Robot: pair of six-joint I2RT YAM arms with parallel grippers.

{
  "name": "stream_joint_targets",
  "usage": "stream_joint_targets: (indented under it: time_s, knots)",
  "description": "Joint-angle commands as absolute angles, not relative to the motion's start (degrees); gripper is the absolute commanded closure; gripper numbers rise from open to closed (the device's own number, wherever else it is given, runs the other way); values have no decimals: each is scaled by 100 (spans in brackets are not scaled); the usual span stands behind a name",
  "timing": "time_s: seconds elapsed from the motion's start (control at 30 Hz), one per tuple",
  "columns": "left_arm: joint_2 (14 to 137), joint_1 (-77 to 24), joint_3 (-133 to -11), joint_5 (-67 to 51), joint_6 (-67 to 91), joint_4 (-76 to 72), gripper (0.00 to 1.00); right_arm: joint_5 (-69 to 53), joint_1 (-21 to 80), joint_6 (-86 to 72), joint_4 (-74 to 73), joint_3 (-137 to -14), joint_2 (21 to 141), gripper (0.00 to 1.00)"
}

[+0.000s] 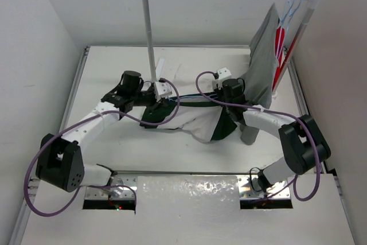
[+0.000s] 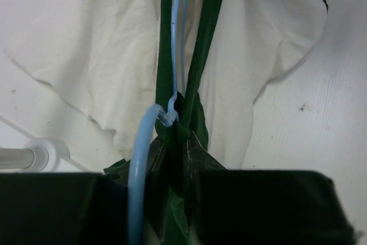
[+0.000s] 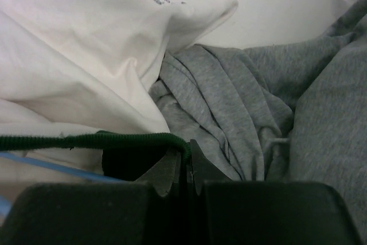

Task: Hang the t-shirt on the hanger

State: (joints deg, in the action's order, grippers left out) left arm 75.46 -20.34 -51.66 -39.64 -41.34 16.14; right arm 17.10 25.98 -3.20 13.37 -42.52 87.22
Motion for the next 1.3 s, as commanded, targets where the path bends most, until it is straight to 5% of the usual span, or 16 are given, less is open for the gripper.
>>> stream_joint_targets:
  time_s: [0.0, 0.03, 0.13, 0.6, 0.67, 0.8, 0.87, 1.07, 1.27]
  knots:
    - [7787, -2100, -5072, -4210, -3929, 1029, 89, 1521, 2602, -167, 1468, -4228, 8745, 100]
    - [7848, -2101, -5028, -4193, -3807, 907, 76, 1486, 2602, -167, 1476, -4219, 8763, 100]
    - [8042, -2109, -4949, -4184, -3640, 345, 63, 1267, 2601, -185, 1634, -4114, 8789, 100]
    - [9650, -2294, -5176, -4113, -2935, -993, 62, 896, 2602, -290, 1925, -3902, 8798, 100]
    - [9764, -2294, -5186, -4271, -2997, -993, 64, 940, 2593, -273, 1916, -3885, 8798, 100]
    - [9642, -2329, -5133, -4614, -3120, -862, 93, 905, 2601, -255, 1925, -3876, 8807, 100]
    - [9510, -2355, -5107, -4518, -3146, -809, 100, 931, 2593, -246, 1846, -3928, 8815, 100]
    - [8904, -2355, -4940, -3736, -4077, -44, 100, 1608, 2628, 243, 1416, -4209, 8666, 100]
    - [8297, -2496, -4869, -4139, -4429, 272, 100, 1302, 3470, 1667, 932, -5194, 8657, 100]
